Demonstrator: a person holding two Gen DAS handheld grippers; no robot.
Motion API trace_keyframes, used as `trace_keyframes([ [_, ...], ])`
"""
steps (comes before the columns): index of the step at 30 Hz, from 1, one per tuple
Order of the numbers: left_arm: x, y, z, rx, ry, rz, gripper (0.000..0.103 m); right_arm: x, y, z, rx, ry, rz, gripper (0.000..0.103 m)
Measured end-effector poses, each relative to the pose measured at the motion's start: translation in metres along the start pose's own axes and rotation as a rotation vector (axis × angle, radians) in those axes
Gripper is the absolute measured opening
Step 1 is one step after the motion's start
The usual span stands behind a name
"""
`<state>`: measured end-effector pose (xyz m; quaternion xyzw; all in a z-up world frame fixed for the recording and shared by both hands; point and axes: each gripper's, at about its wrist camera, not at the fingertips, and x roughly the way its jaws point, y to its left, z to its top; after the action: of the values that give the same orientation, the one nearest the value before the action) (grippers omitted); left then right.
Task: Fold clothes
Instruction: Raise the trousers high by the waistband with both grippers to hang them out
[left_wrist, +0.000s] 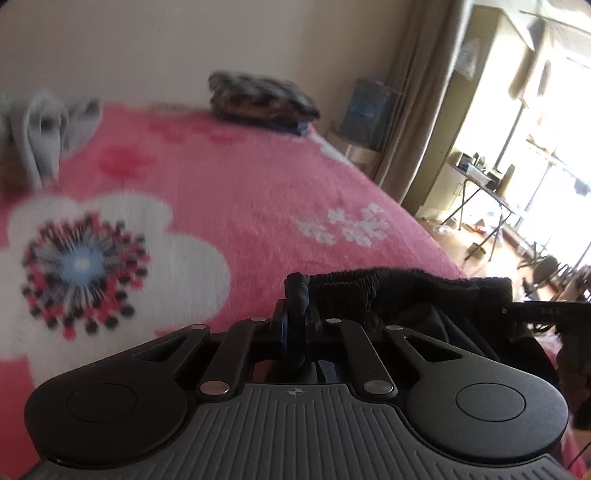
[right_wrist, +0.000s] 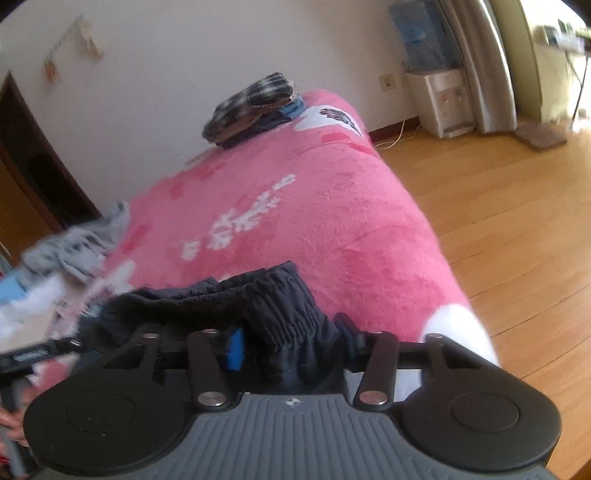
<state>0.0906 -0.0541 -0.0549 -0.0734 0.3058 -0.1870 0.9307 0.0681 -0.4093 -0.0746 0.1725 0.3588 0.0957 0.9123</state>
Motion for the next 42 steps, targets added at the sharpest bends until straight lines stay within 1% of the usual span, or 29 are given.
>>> trace_keyframes([
  [1,-0.006,-0.003,0.002,0.021,-0.022,0.012,0.005,-0.001,0.004,0.0,-0.021,-0.002,-0.011,0.015],
  [4,-0.033,-0.013,0.01,0.094,-0.1,0.051,0.005,-0.016,0.022,0.004,-0.081,-0.049,-0.031,0.012],
  [9,-0.094,-0.026,0.023,0.18,-0.252,0.092,0.005,-0.058,0.057,0.011,-0.18,-0.161,-0.041,0.01],
  [14,-0.168,-0.031,0.044,0.195,-0.399,0.105,0.005,-0.123,0.106,0.03,-0.245,-0.317,0.02,0.01],
  [19,-0.252,-0.033,0.071,0.206,-0.555,0.094,0.004,-0.188,0.157,0.045,-0.327,-0.465,0.086,0.009],
  [21,-0.283,-0.035,0.079,0.224,-0.611,0.088,0.005,-0.216,0.177,0.048,-0.368,-0.522,0.108,0.009],
  [23,-0.31,-0.039,0.086,0.243,-0.664,0.081,0.005,-0.244,0.197,0.05,-0.422,-0.581,0.115,0.009],
  [27,-0.362,-0.05,0.098,0.285,-0.767,0.07,0.005,-0.292,0.227,0.052,-0.489,-0.686,0.143,0.009],
  [29,-0.379,-0.054,0.102,0.295,-0.801,0.057,0.005,-0.313,0.239,0.052,-0.527,-0.741,0.142,0.009],
  [33,-0.409,-0.065,0.107,0.314,-0.853,0.034,0.005,-0.351,0.255,0.05,-0.559,-0.828,0.152,0.009],
  [38,-0.444,-0.08,0.105,0.37,-0.935,0.019,0.005,-0.392,0.267,0.042,-0.577,-0.925,0.168,0.009],
  [42,-0.47,-0.089,0.102,0.38,-0.971,-0.007,0.005,-0.424,0.273,0.031,-0.596,-0.995,0.185,0.009],
])
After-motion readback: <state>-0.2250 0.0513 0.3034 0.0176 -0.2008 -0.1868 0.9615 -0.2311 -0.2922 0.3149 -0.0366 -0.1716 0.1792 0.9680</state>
